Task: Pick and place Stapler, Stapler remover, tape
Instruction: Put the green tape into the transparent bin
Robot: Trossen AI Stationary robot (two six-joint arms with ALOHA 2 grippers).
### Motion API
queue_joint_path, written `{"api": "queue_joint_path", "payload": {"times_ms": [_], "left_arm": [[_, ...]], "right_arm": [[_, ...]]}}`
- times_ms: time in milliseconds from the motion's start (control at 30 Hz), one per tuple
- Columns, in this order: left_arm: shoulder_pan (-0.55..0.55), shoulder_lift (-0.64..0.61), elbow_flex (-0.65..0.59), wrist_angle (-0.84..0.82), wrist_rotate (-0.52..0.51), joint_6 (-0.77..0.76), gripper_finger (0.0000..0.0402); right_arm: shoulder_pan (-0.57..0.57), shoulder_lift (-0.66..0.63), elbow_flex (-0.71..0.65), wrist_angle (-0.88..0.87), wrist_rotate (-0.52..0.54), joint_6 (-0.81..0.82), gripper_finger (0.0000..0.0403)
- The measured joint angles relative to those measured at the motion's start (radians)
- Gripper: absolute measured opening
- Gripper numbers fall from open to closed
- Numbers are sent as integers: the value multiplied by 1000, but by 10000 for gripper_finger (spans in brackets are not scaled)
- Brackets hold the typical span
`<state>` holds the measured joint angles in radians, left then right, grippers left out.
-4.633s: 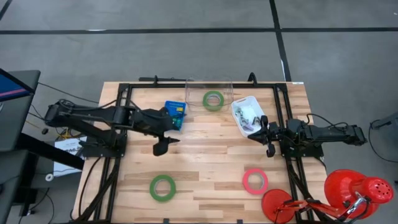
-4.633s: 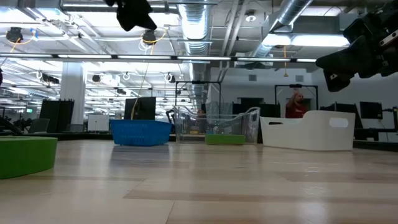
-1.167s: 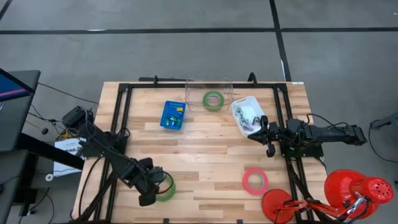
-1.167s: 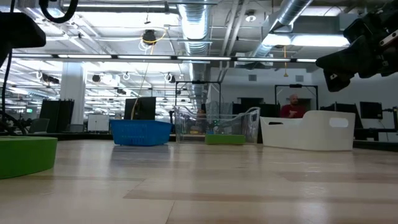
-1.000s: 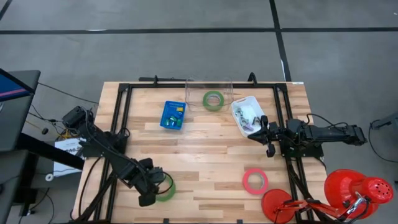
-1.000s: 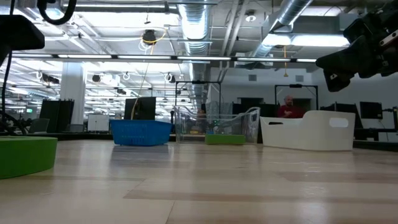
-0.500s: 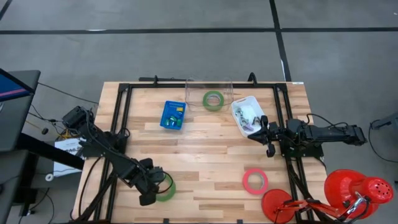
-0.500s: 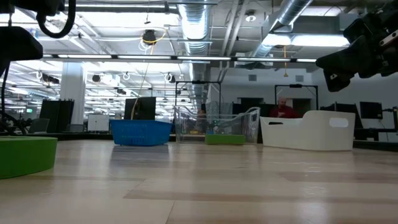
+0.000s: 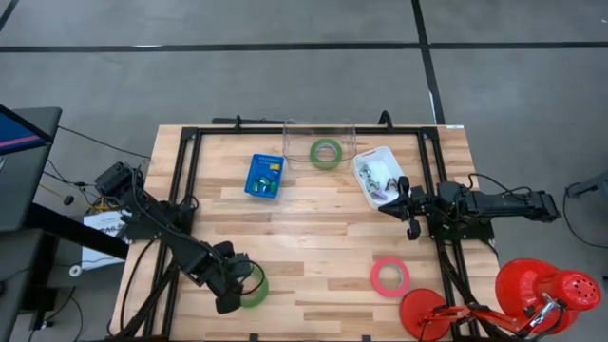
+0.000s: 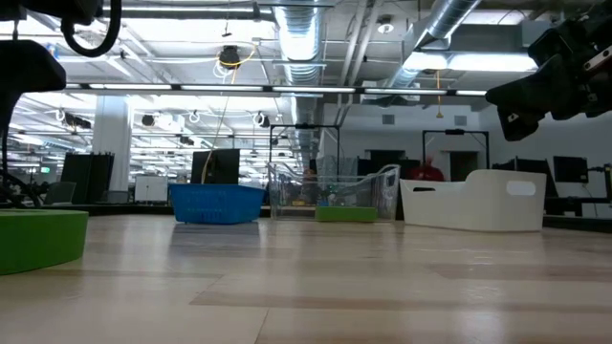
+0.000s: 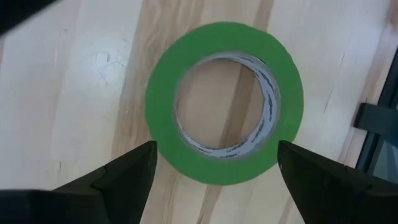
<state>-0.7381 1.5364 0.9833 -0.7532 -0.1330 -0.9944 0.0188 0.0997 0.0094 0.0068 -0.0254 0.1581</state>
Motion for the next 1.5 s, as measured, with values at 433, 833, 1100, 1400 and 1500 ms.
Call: {"api": "queue_joint_path", "payload": {"times_ms": [433, 833, 1100, 1400, 1500], "left_arm": [[14, 0, 0, 2, -5, -9, 348], [14, 0, 0, 3, -5, -9, 331], [14, 0, 1, 3, -5, -9, 328], [14, 0, 2, 8, -5, -9, 324], [14, 0, 2, 10, -5, -9, 324]], "right_arm": [[0, 0, 0, 0, 0, 0, 0], [0, 0, 0, 0, 0, 0, 0], [0, 0, 0, 0, 0, 0, 0], [0, 0, 0, 0, 0, 0, 0], [0, 0, 0, 0, 0, 0, 0]]}}
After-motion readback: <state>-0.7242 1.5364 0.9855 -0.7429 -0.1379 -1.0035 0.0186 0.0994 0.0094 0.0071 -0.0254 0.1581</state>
